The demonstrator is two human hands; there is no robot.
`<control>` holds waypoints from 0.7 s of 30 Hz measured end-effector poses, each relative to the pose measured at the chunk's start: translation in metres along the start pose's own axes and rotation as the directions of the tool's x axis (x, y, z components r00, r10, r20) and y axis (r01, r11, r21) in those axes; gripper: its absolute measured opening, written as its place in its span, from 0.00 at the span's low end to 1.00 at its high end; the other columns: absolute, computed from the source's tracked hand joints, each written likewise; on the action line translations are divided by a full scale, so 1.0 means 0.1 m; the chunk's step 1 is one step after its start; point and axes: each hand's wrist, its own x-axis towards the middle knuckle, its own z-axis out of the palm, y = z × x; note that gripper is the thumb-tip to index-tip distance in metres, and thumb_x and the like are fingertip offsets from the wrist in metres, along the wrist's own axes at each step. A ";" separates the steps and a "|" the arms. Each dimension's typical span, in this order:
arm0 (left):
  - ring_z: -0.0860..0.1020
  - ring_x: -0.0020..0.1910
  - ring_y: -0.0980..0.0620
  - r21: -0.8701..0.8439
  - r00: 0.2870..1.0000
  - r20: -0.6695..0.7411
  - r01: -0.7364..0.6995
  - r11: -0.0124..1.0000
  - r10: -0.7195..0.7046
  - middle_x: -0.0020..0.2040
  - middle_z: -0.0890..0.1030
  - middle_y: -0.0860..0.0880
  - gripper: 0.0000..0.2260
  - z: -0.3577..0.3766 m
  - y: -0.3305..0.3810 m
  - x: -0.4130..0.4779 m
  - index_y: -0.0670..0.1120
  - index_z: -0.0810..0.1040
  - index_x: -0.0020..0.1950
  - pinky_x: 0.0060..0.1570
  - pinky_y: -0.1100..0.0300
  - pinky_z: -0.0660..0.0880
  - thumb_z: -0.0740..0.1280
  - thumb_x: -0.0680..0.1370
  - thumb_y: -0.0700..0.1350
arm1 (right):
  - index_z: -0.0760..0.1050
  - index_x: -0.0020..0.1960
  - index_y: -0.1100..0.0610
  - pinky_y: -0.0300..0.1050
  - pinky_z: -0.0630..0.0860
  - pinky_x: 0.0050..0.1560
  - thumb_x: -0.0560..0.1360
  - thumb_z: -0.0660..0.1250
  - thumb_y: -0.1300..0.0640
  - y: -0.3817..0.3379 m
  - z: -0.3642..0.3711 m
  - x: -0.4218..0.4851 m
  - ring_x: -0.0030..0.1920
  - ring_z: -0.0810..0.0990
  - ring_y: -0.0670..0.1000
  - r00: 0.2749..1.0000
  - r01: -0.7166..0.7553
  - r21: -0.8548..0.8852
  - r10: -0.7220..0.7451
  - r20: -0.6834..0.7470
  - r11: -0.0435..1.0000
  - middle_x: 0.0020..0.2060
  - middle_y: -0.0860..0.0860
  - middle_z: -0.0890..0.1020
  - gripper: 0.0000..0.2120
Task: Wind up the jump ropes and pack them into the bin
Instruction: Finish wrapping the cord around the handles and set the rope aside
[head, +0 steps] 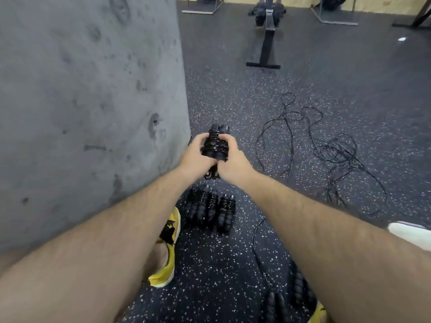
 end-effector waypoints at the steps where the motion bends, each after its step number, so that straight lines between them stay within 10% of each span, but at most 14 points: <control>1: 0.79 0.60 0.49 0.017 1.000 -0.007 0.025 1.000 -0.024 0.56 0.81 0.53 0.33 0.08 -0.26 0.07 0.60 0.71 0.67 0.65 0.55 0.74 0.73 0.65 0.42 | 0.56 0.70 0.36 0.46 0.76 0.41 0.73 0.58 0.63 0.12 0.10 0.03 0.46 0.81 0.58 0.999 -0.044 -0.011 0.044 0.011 0.999 0.54 0.57 0.79 0.32; 4: 0.78 0.62 0.44 0.155 0.994 -0.001 0.112 0.982 -0.113 0.57 0.82 0.50 0.32 0.31 -1.04 0.29 0.63 0.73 0.67 0.67 0.48 0.73 0.69 0.62 0.52 | 0.57 0.72 0.41 0.44 0.73 0.46 0.74 0.58 0.63 0.57 0.46 0.05 0.48 0.80 0.57 0.985 -0.171 -0.013 0.172 0.034 0.985 0.54 0.53 0.81 0.31; 14: 0.65 0.69 0.44 0.365 0.970 0.119 0.154 0.918 -0.211 0.72 0.71 0.45 0.28 0.97 -1.89 0.34 0.53 0.64 0.80 0.69 0.55 0.63 0.61 0.80 0.39 | 0.58 0.70 0.42 0.51 0.77 0.53 0.76 0.59 0.59 1.77 1.25 0.25 0.52 0.80 0.56 0.929 -0.356 -0.001 0.354 -0.109 0.934 0.52 0.52 0.82 0.27; 21: 0.59 0.75 0.48 0.498 0.929 0.223 0.152 0.854 -0.296 0.78 0.61 0.49 0.24 1.14 -2.25 0.32 0.51 0.65 0.80 0.74 0.54 0.60 0.59 0.83 0.41 | 0.54 0.80 0.47 0.43 0.66 0.67 0.80 0.60 0.56 2.11 1.29 0.30 0.69 0.70 0.54 0.892 -0.371 -0.185 0.404 0.201 0.910 0.71 0.54 0.68 0.31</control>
